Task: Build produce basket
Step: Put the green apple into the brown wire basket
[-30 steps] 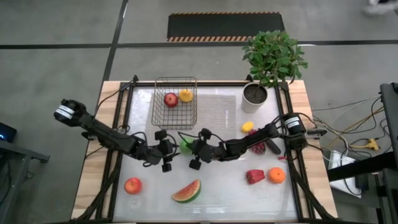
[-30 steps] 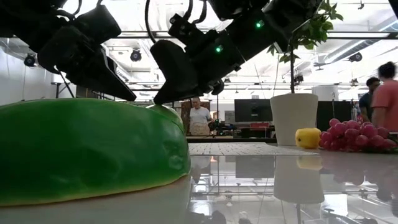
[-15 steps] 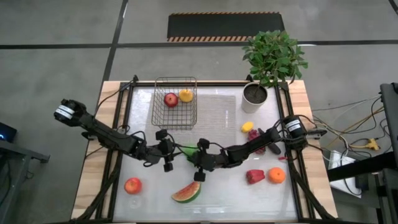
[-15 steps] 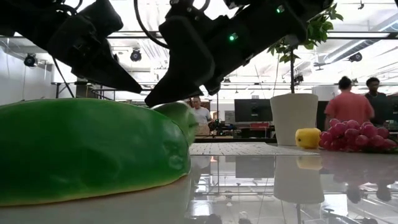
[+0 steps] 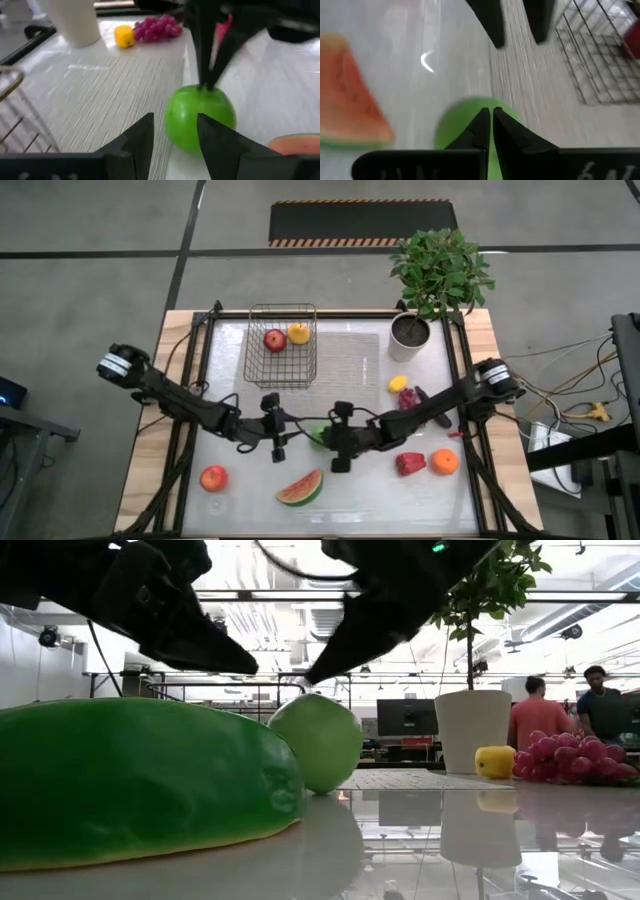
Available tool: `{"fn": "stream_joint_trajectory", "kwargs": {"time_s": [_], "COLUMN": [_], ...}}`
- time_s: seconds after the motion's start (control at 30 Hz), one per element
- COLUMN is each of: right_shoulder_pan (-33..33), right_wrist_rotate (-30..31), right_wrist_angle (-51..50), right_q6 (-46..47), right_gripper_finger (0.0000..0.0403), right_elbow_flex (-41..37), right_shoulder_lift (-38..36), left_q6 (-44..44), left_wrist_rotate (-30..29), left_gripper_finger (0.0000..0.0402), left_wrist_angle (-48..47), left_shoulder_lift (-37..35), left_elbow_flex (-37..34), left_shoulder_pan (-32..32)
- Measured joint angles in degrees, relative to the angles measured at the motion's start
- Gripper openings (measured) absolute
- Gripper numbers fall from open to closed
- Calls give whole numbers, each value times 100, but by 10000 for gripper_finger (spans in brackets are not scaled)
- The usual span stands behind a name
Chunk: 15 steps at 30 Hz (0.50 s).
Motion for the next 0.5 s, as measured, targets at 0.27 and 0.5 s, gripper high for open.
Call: {"fn": "stream_joint_trajectory", "kwargs": {"time_s": [0.27, 0.5], "right_shoulder_pan": [138, 51], "right_wrist_rotate": [-279, -452], "right_wrist_angle": [-195, 69], "right_q6": [468, 734], "right_gripper_finger": [23, 145], "right_elbow_flex": [-660, -875], "right_shoulder_lift": [-679, -714], "left_q6": [322, 318], "left_wrist_rotate": [282, 297], "left_gripper_finger": [140, 146], "left_wrist_angle": [139, 116], "left_shoulder_lift": [630, 824], "left_elbow_flex": [336, 332], "left_shoulder_pan": [29, 133]}}
